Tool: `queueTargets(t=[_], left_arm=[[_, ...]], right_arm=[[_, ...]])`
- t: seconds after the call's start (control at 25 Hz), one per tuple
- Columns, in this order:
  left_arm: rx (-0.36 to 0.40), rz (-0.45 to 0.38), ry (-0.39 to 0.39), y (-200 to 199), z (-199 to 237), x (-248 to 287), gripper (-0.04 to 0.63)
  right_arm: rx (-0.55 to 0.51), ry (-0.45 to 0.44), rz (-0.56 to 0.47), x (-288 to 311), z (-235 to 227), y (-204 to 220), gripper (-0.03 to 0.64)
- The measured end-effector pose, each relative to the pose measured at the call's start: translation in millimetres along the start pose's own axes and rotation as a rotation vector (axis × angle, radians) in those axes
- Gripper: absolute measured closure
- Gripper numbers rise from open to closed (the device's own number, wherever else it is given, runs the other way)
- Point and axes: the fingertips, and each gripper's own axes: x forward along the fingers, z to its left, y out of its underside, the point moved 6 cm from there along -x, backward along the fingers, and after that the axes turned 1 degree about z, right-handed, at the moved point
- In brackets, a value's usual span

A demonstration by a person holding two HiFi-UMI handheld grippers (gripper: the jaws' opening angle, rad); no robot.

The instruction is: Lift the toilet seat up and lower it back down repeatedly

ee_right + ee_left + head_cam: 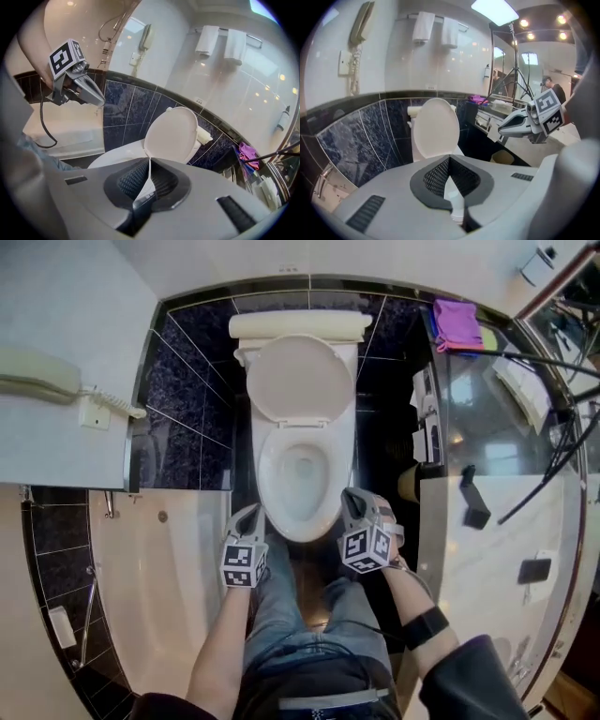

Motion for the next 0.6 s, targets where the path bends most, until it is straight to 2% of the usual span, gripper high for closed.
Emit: queueTargets(t=[0.16, 0.32, 0.6], left_arm=[[-0.01, -0.061, -0.015, -60, 5, -39, 0.595], [-0.005, -0.131, -0.045, -104, 17, -73, 0.595], [-0.035, -0.22, -0.056, -150, 23, -116, 0.595]], right_arm=[[0.082, 0.038, -0.037, -36, -29, -33, 0.588], [0.166, 0.071, -0.075, -65, -49, -59, 0.588], [0.271, 0.099, -0.12, -109, -73, -84, 0.588]])
